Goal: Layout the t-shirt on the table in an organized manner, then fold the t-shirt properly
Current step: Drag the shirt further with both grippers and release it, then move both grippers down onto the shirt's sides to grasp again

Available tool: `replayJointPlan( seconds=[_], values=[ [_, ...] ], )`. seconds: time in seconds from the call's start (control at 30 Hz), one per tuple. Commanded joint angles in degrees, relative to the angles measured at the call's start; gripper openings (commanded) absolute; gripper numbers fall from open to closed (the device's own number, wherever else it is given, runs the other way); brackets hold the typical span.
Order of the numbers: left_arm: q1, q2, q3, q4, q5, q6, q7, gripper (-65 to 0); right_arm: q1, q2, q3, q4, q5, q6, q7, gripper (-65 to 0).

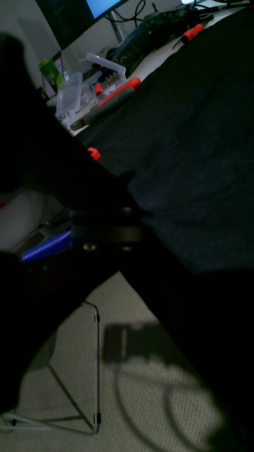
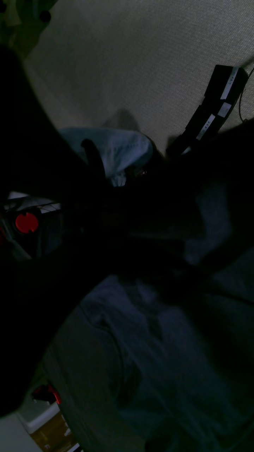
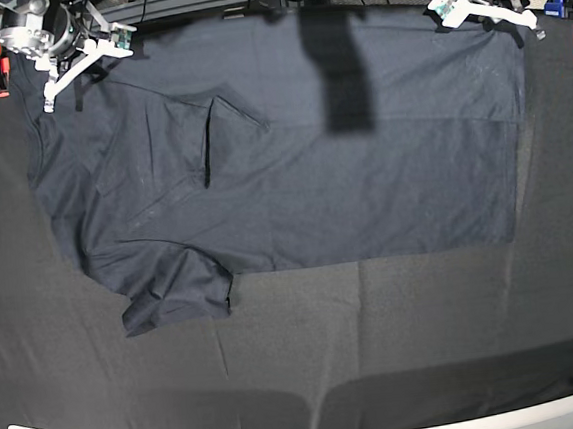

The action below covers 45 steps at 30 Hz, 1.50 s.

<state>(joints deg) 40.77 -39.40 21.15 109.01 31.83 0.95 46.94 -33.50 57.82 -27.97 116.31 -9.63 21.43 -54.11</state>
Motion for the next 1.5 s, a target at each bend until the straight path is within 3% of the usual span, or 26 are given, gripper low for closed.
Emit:
replayJointPlan(
  seconds=[0.0,0.13,0.23,0.3,0.43,0.6,0.7,0.77,0.83,0.97,1.07,1.17,1.23,1.3,1.47],
  values=[
    [0.8,-0.7,-0.3,0.7,0.3,0.6,1.2,-65.0,0.0,1.2,0.5,0.7,-1.0,-0.5,-1.0,-65.0],
    [0.8,-0.6,-0.3,0.7,0.3,0.6,1.2,-65.0,0.0,1.2,0.5,0.7,-1.0,-0.5,-1.1,-62.5],
    [0.8,-0.6,-0.3,1.1,0.2,0.6,1.2,-46.0,0.0,1.2,0.5,0.7,-1.0,-0.5,-1.8,-47.3],
    [0.8,-0.6,-0.3,1.9,0.0,0.6,1.5,-39.2,0.0,1.2,0.5,0.7,-0.2,-0.6,-3.0,-43.3],
    [0.9,-0.6,-0.3,4.2,0.0,0.6,4.8,-38.7,0.0,1.2,0.5,0.8,2.8,-0.6,-4.5,-43.4],
    [1.0,-0.6,-0.3,5.5,-0.9,0.7,13.0,-38.7,-0.5,1.2,0.5,3.6,7.6,-0.4,-4.3,-43.4],
    [1.0,-0.7,-0.3,5.5,0.3,4.5,20.8,-38.7,-1.6,1.2,0.5,7.2,7.5,-0.4,-3.5,-43.4],
    [1.0,-0.6,-0.3,5.5,3.7,6.3,22.3,-38.7,-1.9,1.2,0.5,9.5,7.5,-0.5,-1.8,-43.4],
    [0.8,-0.6,-0.3,5.5,8.4,9.7,20.8,-38.7,-1.7,0.7,0.5,11.3,7.4,-1.2,1.2,-43.4],
    [-0.4,-0.6,-0.4,5.5,18.2,17.9,16.4,-38.7,-0.7,-1.9,0.6,12.4,5.4,-7.3,4.8,-43.4],
    [-2.5,-0.6,-0.4,5.5,22.8,21.3,13.7,-38.7,1.6,-5.2,0.6,12.4,4.9,-11.4,5.0,-43.4],
    [-6.0,-0.6,-0.4,5.5,22.9,22.9,10.1,-38.7,4.8,-8.7,0.6,12.4,4.3,-13.9,5.0,-43.4],
    [-8.9,-0.6,-0.4,5.5,20.5,23.1,6.8,-38.7,6.6,-10.7,0.6,12.4,1.5,-15.6,4.5,-43.4],
    [-12.4,-0.6,-0.4,5.5,14.3,23.1,2.1,-38.7,8.4,-12.3,0.6,12.4,-2.4,-17.3,2.5,-43.4],
    [-22.8,0.1,-0.5,5.3,-11.5,22.3,-5.5,-38.7,12.4,-14.3,0.6,12.2,-13.2,-23.3,-4.1,-43.4]
  ],
)
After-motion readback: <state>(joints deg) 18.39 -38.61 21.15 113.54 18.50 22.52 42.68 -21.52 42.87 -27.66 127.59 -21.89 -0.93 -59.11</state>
